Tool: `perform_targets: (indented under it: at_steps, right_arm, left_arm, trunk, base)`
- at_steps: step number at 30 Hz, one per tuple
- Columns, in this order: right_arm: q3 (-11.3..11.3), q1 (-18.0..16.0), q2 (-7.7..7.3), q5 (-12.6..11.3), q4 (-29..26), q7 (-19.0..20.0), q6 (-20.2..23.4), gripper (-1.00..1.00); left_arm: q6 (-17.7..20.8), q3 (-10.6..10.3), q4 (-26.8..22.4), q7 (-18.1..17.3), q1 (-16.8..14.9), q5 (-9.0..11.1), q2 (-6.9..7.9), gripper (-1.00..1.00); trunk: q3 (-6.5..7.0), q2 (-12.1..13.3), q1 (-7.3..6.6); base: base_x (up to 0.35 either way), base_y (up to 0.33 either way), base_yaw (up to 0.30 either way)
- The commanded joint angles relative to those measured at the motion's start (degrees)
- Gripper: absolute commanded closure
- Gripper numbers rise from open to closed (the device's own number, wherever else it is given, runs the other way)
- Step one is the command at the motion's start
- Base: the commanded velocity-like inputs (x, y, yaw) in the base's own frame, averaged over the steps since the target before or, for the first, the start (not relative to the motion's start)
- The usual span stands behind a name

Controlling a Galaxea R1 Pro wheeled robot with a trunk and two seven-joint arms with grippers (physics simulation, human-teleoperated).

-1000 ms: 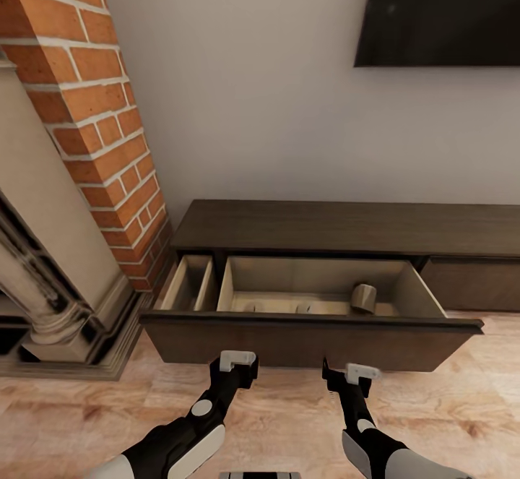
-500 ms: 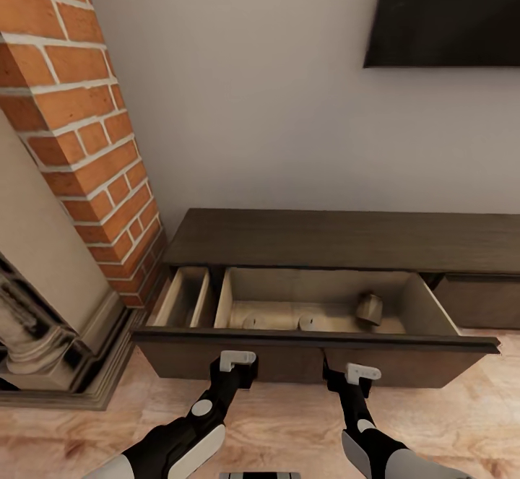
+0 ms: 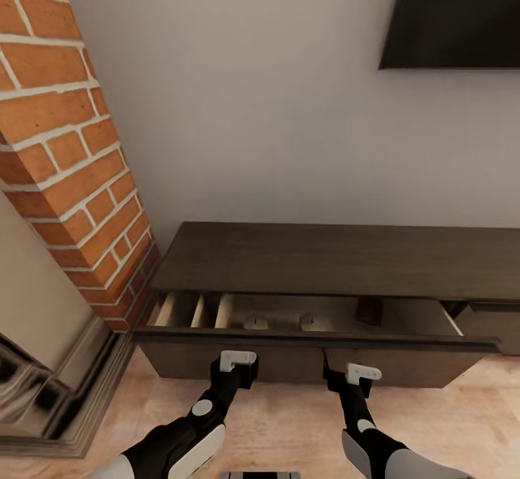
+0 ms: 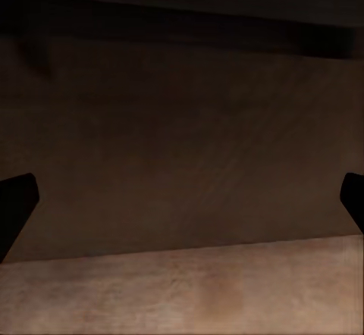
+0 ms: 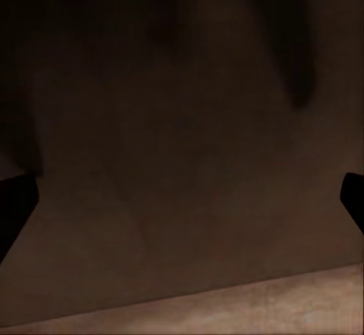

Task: Place each of the two pumpkins and all three candles from the living room inside a cabinet in the living room (use any cabinet), then make sure every cabinet is closed, and position the cauldron so it is next to a table in the living room.

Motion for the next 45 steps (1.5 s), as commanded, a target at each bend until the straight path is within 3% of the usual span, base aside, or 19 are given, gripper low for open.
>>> perform_targets:
  at_steps: [1, 19, 26, 45]
  right_arm:
    - [0.9, -0.1, 0.02, 0.3, 0.0, -0.4, 0.0, -1.0]
    - [0.9, -0.1, -0.01, 0.3, 0.0, -0.4, 0.0, -1.0]
    - [0.9, -0.1, -0.04, 0.3, 0.0, -0.4, 0.0, -1.0]
    - [0.8, -0.1, -0.06, 0.4, 0.0, -0.3, 0.0, -1.0]
  left_arm:
    - [-0.5, -0.4, -0.1, 0.4, -0.1, 0.6, 0.06, -1.0]
    - [-0.6, -0.5, -0.1, 0.4, -0.1, 0.6, 0.06, -1.0]
    - [-0.6, -0.5, -0.1, 0.4, -0.1, 0.6, 0.06, -1.0]
    - [-0.8, -0.6, -0.1, 0.4, -0.1, 0.5, 0.15, -1.0]
  trunk:
    - [-0.04, 0.0, 0.02]
    - [-0.04, 0.0, 0.02]
    - [-0.04, 0.0, 0.02]
    - [-0.04, 0.0, 0.02]
  base:
    - [0.33, 0.0, 0.0]
    - [0.278, 0.0, 0.0]
    - [0.067, 0.0, 0.0]
    - [-0.291, 0.0, 0.0]
